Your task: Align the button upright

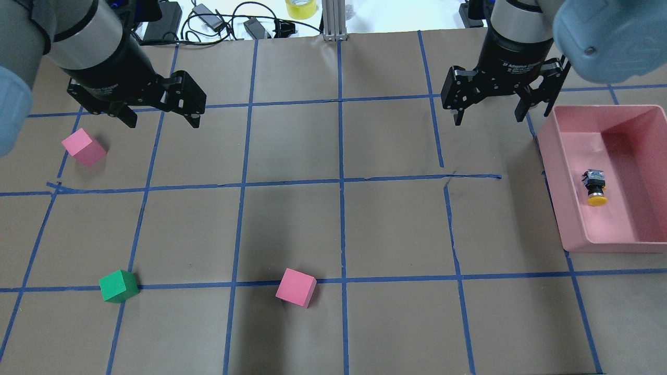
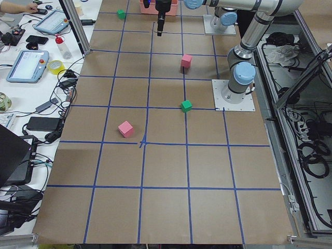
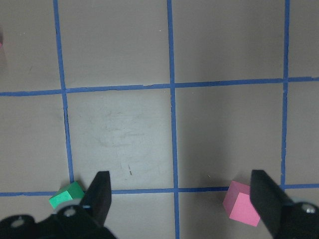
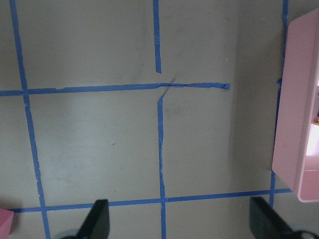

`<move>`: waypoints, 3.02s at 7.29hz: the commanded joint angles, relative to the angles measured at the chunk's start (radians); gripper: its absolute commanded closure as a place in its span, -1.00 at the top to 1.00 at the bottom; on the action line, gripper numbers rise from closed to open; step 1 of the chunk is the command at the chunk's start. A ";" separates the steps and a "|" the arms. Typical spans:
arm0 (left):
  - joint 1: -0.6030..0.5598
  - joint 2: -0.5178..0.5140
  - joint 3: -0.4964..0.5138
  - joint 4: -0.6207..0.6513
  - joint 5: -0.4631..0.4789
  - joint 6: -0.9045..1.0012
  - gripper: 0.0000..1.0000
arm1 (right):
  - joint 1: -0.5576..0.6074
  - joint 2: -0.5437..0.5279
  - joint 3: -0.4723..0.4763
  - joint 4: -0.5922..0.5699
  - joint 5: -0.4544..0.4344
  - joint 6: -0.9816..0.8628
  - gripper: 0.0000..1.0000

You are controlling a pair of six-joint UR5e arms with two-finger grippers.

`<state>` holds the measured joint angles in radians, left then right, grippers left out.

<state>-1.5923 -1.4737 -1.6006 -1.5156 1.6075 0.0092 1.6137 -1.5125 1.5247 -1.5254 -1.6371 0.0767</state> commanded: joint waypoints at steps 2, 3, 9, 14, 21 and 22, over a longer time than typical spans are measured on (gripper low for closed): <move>0.002 0.001 -0.002 0.000 0.002 0.000 1.00 | -0.023 0.003 0.002 -0.007 -0.013 -0.012 1.00; 0.000 0.001 -0.002 0.000 0.002 0.000 1.00 | -0.076 0.008 0.002 -0.015 -0.017 -0.037 1.00; 0.002 0.003 -0.002 -0.001 0.003 0.000 1.00 | -0.566 0.194 0.240 -0.522 -0.026 -0.509 1.00; 0.002 0.003 -0.002 -0.001 0.005 0.000 1.00 | -0.592 0.290 0.308 -0.538 -0.035 -0.357 0.92; 0.002 0.006 -0.004 -0.003 0.005 0.000 1.00 | -0.627 0.314 0.367 -0.538 -0.035 -0.397 0.93; 0.002 0.006 -0.004 -0.003 0.005 0.000 1.00 | -0.646 0.316 0.367 -0.538 -0.032 -0.420 0.93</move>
<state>-1.5902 -1.4681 -1.6044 -1.5186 1.6122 0.0092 0.9861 -1.1981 1.8908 -2.0632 -1.6717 -0.3227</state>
